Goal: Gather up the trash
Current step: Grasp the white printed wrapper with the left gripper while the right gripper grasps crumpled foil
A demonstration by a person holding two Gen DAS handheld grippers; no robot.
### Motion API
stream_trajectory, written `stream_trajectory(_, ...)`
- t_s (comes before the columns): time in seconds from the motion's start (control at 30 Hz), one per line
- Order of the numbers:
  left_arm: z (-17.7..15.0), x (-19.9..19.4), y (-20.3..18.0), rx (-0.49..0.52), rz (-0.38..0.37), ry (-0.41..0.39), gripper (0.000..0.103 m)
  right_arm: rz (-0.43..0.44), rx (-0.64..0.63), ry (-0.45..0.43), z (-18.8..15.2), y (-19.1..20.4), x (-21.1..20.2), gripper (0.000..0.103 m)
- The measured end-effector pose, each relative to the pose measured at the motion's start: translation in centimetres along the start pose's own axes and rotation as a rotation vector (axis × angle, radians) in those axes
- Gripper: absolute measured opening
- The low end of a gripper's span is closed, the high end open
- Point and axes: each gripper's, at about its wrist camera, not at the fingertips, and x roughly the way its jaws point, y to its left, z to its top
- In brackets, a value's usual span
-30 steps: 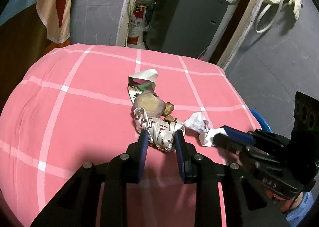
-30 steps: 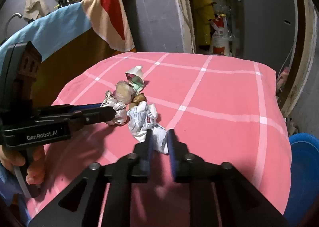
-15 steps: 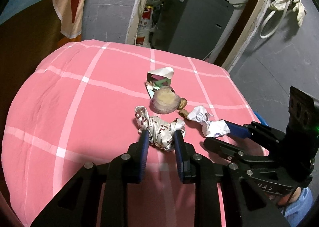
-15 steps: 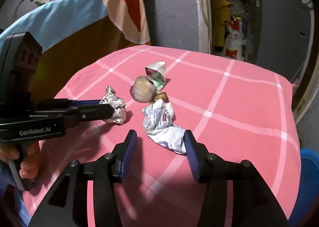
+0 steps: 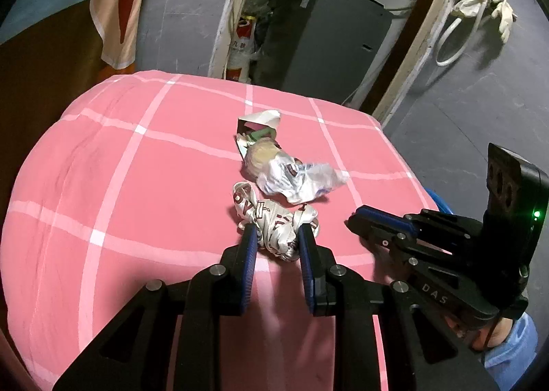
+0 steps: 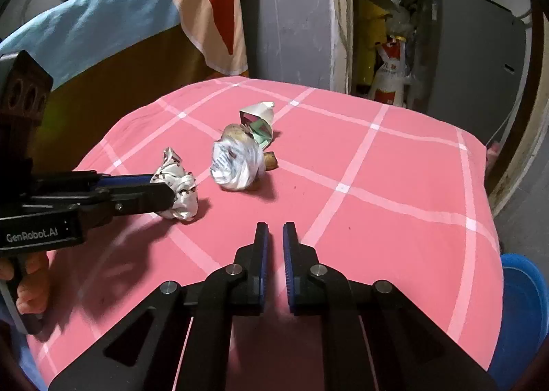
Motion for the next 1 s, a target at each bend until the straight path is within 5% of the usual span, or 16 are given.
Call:
stream_trajectory(0.2, 0.0, -0.6, 0.4, -0.015, 0.024, -0.014, 0.02, 0.047, 0.039, -0.033, 0.2, -0.5, -0.7, 0.01)
stream_trajectory(0.33, 0.1, -1.6, 1.5, -0.043, 0.062, -0.045, 0.02, 0.073, 0.05, -0.042, 1.0, -0.2, -0.5, 0.041)
stream_trajectory(0.43, 0.4, -2.2, 2.6, -0.069, 0.096, -0.065, 0.02, 0.106, 0.025, -0.046, 2.1, 0.6, -0.2, 0.045)
stream_trajectory(0.9, 0.4, -2.9, 5.2, -0.144, 0.118, -0.08, 0.02, 0.048, -0.07, 0.066, 4.7, 3.5, 4.5, 0.046)
stream_trajectory(1.0, 0.3, -2.8, 5.2, -0.151, 0.109, -0.074, 0.02, 0.027, -0.075, 0.067, 4.5, 3.5, 4.5, 0.036)
